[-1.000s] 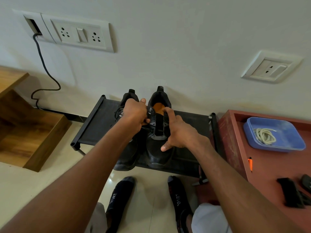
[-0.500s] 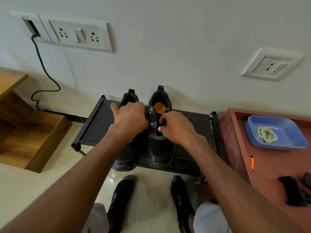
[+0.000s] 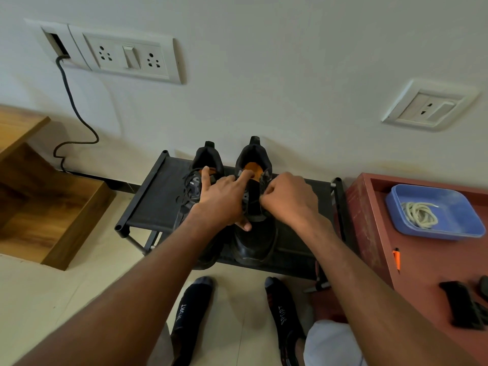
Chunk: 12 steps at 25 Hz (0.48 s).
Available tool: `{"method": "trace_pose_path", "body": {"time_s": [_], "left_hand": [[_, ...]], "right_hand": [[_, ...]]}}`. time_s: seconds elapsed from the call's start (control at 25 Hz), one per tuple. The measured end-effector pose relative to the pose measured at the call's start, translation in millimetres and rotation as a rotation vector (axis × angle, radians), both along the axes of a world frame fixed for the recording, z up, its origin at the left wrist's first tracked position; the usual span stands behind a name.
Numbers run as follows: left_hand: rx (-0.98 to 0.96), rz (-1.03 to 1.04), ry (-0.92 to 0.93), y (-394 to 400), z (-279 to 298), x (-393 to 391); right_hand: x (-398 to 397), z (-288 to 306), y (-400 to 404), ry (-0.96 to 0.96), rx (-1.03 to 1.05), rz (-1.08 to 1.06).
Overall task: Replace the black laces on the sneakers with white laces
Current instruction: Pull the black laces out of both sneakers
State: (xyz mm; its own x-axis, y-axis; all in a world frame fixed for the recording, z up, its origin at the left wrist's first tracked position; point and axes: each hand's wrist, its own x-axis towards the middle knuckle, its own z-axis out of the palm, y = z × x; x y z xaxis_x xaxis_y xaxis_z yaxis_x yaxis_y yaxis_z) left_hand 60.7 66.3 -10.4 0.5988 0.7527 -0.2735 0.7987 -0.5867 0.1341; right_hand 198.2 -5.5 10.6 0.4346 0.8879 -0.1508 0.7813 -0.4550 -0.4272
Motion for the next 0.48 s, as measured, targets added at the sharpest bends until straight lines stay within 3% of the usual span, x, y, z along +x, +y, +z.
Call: {"method": "trace_pose_path", "body": {"time_s": [0.12,0.24,0.4,0.48], "left_hand": [[0.02,0.007,-0.018,-1,1,-2],[0.031,0.03,-0.02,-1,3,-4],[0.033,0.049,-0.014,-1,3,-5],[0.023,0.053,-0.026,1,3,-6]], "right_hand": [[-11,-5,1,-0.103,0.078,0.146],[-21,-12,0,-0.099,-0.056,0.225],[5,-1,5,-0.007,0.05,-0.056],[21,2,4,-0.037,0.115,-0.097]]}}
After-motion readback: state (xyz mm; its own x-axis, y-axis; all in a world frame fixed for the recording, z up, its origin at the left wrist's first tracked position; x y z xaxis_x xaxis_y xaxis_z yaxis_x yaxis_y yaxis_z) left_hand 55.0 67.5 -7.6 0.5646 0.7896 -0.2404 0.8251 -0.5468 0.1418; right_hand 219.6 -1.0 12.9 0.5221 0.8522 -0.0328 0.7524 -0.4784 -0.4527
